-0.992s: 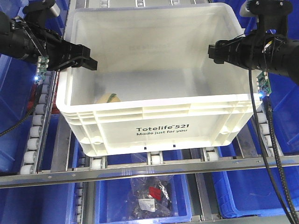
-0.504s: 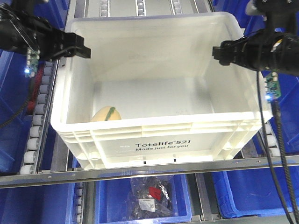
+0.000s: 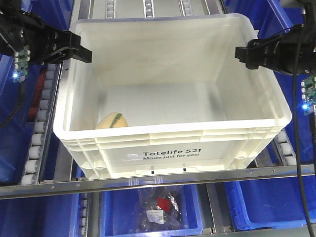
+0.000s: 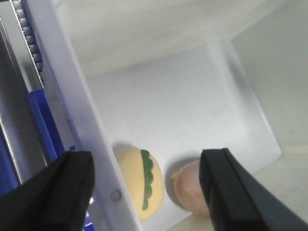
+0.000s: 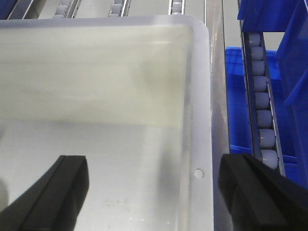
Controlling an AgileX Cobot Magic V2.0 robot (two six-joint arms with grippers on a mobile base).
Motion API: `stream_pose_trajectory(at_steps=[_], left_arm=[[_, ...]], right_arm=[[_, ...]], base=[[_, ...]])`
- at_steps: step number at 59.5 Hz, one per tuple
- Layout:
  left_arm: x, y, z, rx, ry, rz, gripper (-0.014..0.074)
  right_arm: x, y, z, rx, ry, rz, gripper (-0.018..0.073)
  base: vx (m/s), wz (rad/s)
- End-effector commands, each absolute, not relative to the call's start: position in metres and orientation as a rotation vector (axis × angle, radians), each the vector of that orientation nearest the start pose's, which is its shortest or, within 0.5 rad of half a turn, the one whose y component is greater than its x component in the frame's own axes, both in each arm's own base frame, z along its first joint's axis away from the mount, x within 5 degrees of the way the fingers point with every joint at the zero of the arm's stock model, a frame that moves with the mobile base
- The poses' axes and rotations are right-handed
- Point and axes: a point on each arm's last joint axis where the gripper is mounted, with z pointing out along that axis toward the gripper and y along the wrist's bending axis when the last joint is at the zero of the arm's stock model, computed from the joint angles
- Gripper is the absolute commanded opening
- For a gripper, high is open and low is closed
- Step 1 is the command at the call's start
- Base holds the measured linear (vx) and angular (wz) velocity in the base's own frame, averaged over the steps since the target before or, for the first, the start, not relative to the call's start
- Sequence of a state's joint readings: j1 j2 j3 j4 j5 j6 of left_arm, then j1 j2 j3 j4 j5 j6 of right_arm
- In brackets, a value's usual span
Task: Place moving items into box and shelve
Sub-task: 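Open the left gripper and lift it off the tote rim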
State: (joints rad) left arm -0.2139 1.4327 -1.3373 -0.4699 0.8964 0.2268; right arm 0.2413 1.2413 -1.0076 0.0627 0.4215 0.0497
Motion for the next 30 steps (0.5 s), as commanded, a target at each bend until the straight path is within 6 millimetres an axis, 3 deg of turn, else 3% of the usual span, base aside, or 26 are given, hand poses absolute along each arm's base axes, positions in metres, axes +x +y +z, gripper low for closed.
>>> stream_pose_trajectory(at_steps=[1,30], left_arm=[[0.2811,-0.0977,0.3908,0.31,2.311,-0.618,0.054],[0.2721,-0.0988,0.3849,0.367,2.415,-0.643,0.0523]], right_arm=[[0.2633,0.0657,0.3624,-0.156,2.014,0.232,0.0594],[0.2632,0.0658,0.3623,-0.153,2.016,0.235,0.0594]], base=[[0.0,0.0],[0.0,0.0]])
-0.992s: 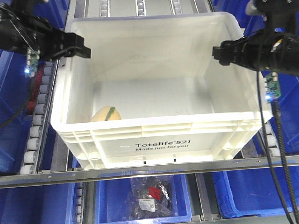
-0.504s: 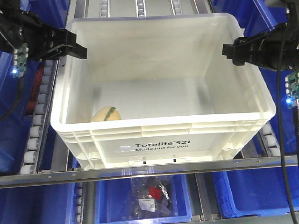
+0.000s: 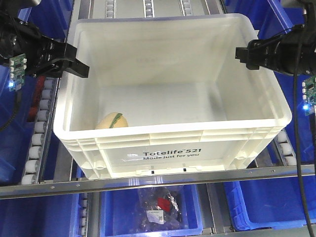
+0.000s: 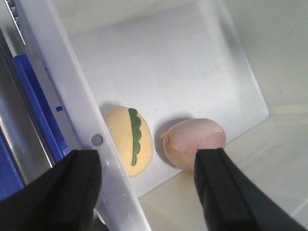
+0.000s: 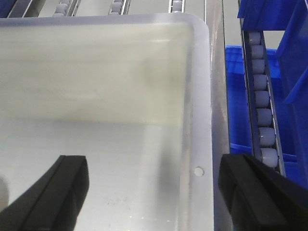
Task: Place moving items into box and shelve
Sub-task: 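Open the left gripper and lift it off the tote rim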
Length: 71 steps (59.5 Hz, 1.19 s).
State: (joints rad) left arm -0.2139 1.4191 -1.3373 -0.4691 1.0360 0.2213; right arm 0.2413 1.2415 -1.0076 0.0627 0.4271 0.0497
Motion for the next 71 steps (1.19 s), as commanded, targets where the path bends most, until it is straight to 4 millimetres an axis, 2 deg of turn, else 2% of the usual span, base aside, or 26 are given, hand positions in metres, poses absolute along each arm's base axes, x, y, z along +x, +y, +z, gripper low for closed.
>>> stream_pose_trajectory(at_steps=[1,11,19,27,38,44,50,56,64,71], left_arm=[[0.272,-0.099,0.385,0.367,2.415,-0.643,0.0523],[0.272,-0.099,0.384,0.373,2.414,-0.638,0.0523],[0.256,-0.096,0.387,0.377,2.394,-0.642,0.0523],[0.233,-0.093,0.379,0.348,2.341,-0.636,0.0523],[0.175,-0.081,0.383,0.325,2.131,-0.609,0.0523],[0.142,-0.068,0.381,0.28,1.991,-0.586,0.0523],[0.101,-0.052,0.376,0.232,1.809,-0.567,0.0523],[0.068,-0.038,0.353,0.182,1.662,-0.55,0.0523],[0.036,-0.025,0.314,0.18,1.536,-0.498,0.0523],[0.03,-0.018,0.28,0.251,1.525,-0.34,0.052]], right_arm=[[0.263,0.066,0.362,-0.153,2.016,0.235,0.0594],[0.263,0.066,0.362,-0.153,2.016,0.235,0.0594],[0.263,0.066,0.362,-0.153,2.016,0.235,0.0594],[0.263,0.066,0.362,-0.153,2.016,0.235,0.0594],[0.263,0.066,0.362,-0.153,2.016,0.235,0.0594],[0.263,0.066,0.362,-0.153,2.016,0.235,0.0594],[0.263,0.066,0.362,-0.153,2.016,0.235,0.0594],[0.263,0.066,0.362,-0.153,2.016,0.235,0.0594],[0.263,0.066,0.362,-0.153,2.016,0.235,0.0594],[0.263,0.066,0.362,-0.153,2.016,0.235,0.0594]], base=[[0.0,0.0],[0.0,0.0],[0.0,0.0],[0.0,0.0],[0.0,0.0],[0.0,0.0],[0.0,0.0],[0.0,0.0],[0.0,0.0],[0.0,0.0]])
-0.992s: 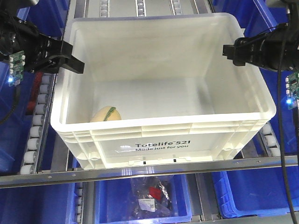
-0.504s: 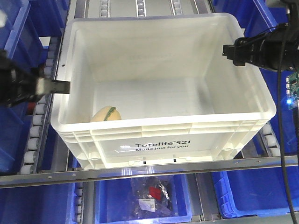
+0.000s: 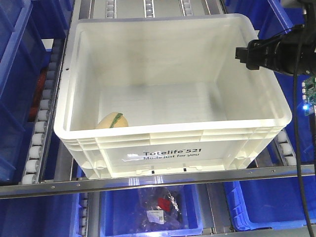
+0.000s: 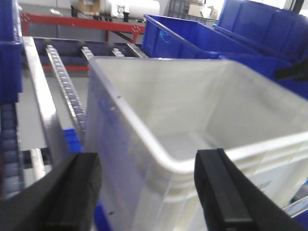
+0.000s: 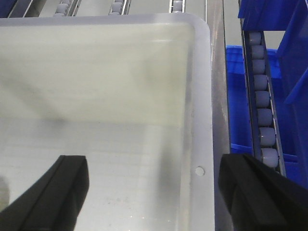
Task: Place moving items into box and shelve
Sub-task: 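Open the left gripper and lift it off the tote rim, then open the right gripper and raise it away from the tote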
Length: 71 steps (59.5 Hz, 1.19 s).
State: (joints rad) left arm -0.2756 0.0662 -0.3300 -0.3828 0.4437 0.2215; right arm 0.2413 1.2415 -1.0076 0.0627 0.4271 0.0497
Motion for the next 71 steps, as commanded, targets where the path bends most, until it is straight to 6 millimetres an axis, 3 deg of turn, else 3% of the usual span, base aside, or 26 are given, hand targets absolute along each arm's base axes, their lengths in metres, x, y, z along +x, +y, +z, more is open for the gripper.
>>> stream_pose_trajectory(at_steps=[1,8,14,25,37,50,71], left_arm=[[0.03,-0.017,0.275,0.269,1.524,-0.301,0.0517],[0.039,-0.012,0.25,0.365,1.541,-0.082,0.0463],[0.046,-0.011,0.23,0.364,1.539,-0.005,0.0377],[0.055,-0.009,0.204,0.154,1.441,-0.095,0.016],[0.055,-0.009,0.201,0.099,1.482,-0.163,-0.0006],[0.055,-0.011,0.193,0.105,1.572,-0.181,-0.0008],[0.055,-0.011,0.193,0.105,1.573,-0.181,-0.0008]], right_arm=[[0.263,0.066,0.362,-0.153,2.016,0.235,0.0594],[0.263,0.066,0.362,-0.153,2.017,0.235,0.0594],[0.263,0.066,0.362,-0.154,2.018,0.235,0.0594],[0.263,0.066,0.362,-0.154,2.02,0.234,0.0594],[0.263,0.066,0.362,-0.154,2.02,0.234,0.0594],[0.263,0.066,0.362,-0.154,2.02,0.234,0.0594],[0.263,0.066,0.362,-0.154,2.02,0.234,0.0594]], base=[[0.0,0.0],[0.0,0.0],[0.0,0.0],[0.0,0.0],[0.0,0.0],[0.0,0.0],[0.0,0.0]])
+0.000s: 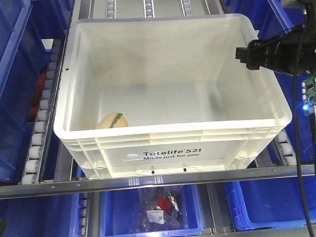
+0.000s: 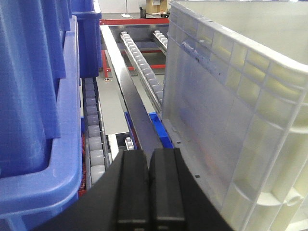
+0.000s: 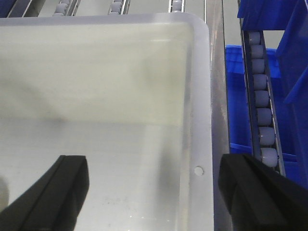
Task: Place moving items into box and shelve
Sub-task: 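Open the right gripper and raise it away from the tote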
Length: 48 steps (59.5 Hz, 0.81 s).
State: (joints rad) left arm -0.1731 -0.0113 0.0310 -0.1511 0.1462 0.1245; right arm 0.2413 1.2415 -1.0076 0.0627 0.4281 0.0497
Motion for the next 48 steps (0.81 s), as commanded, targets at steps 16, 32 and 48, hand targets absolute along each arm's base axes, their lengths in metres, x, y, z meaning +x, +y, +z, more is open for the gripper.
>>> stream_pose_trajectory(at_steps=[16,32,48], left_arm=[[0.055,-0.011,0.193,0.105,1.573,-0.181,-0.0008],[0.055,-0.011,0.193,0.105,1.573,-0.181,-0.0008],[0.055,-0.011,0.193,0.105,1.573,-0.181,-0.0008]], right_arm=[[0.263,0.066,0.362,-0.154,2.02,0.234,0.0594],[0.258,0.064,0.365,-0.158,2.027,0.231,0.0594],[0.216,0.056,0.382,-0.153,2.092,0.25,0.0594]], base=[[0.0,0.0],[0.0,0.0],[0.0,0.0]])
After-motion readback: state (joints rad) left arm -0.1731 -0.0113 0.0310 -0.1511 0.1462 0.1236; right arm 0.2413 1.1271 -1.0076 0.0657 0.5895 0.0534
